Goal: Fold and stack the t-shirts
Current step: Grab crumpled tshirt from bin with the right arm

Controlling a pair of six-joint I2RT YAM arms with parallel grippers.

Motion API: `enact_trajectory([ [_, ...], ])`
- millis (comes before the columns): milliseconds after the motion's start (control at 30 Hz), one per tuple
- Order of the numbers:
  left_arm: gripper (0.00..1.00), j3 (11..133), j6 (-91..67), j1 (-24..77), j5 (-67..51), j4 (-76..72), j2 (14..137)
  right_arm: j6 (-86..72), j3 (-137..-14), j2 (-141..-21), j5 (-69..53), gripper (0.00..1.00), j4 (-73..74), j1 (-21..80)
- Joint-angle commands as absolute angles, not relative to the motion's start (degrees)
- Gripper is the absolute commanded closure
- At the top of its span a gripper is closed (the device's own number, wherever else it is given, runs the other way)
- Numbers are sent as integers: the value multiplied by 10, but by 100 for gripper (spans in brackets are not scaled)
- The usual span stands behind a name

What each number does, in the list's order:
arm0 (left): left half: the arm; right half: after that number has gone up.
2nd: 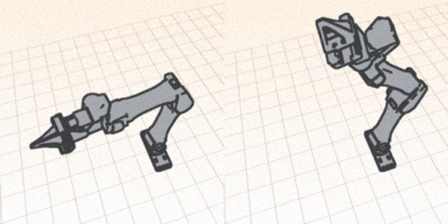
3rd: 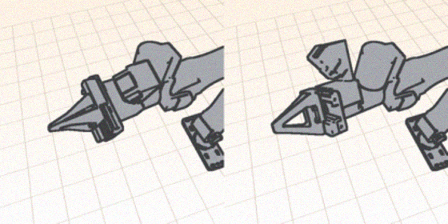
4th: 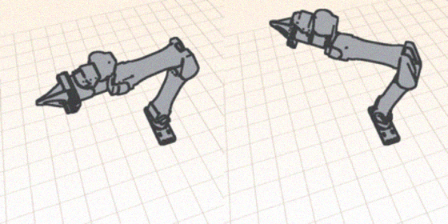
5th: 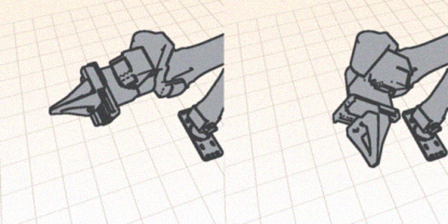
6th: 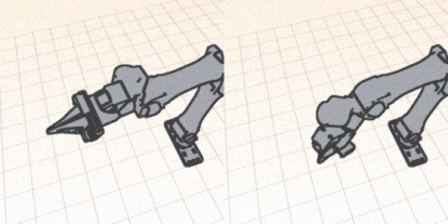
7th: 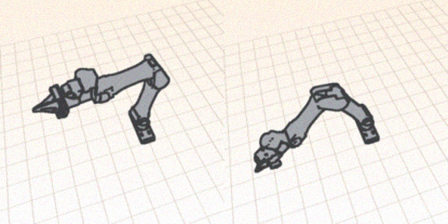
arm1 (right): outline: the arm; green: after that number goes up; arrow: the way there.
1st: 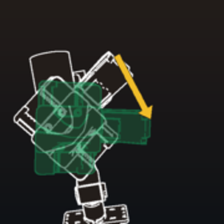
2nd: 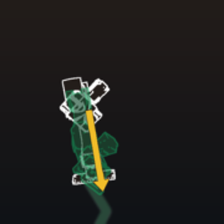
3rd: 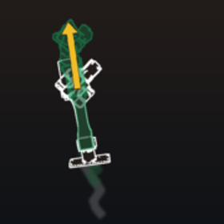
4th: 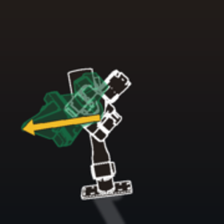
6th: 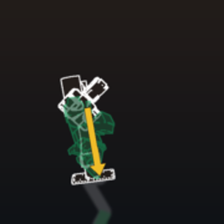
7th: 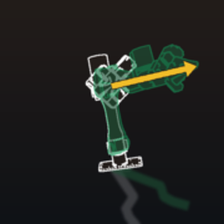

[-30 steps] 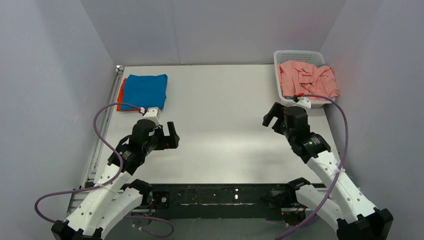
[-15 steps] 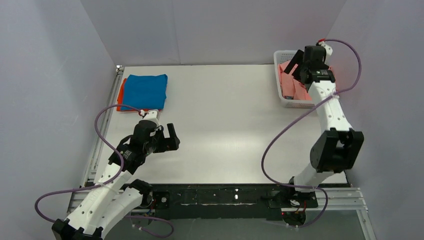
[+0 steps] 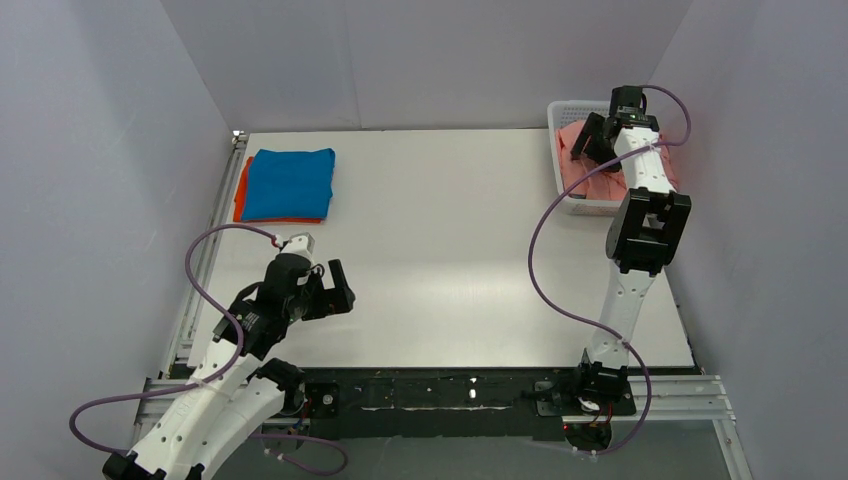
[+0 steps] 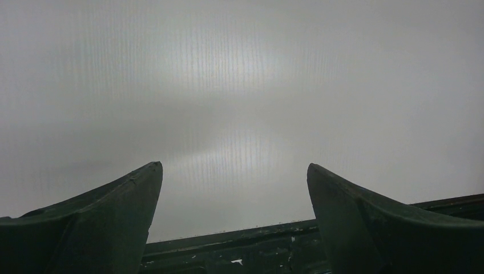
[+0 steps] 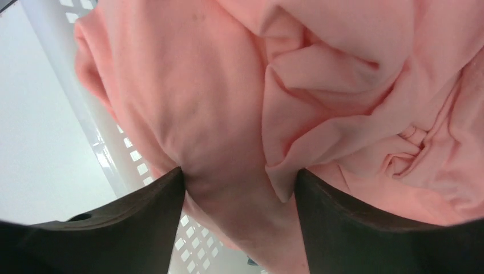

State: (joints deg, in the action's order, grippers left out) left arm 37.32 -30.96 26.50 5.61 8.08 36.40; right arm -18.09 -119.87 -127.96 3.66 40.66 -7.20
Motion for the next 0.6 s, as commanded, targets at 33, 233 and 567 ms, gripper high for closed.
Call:
enact_trajectory([
  [33, 1, 365, -320, 268, 70, 122, 362, -163, -1198, -1274, -5, 39, 418, -73],
  [233, 0, 371, -323, 268, 72, 131, 363, -170, -1201, -1238, -13, 99, 410, -75],
  [567, 0, 380, -328, 268, 74, 139, 355, -166, -1225, -1094, -3, 99, 379, -74],
])
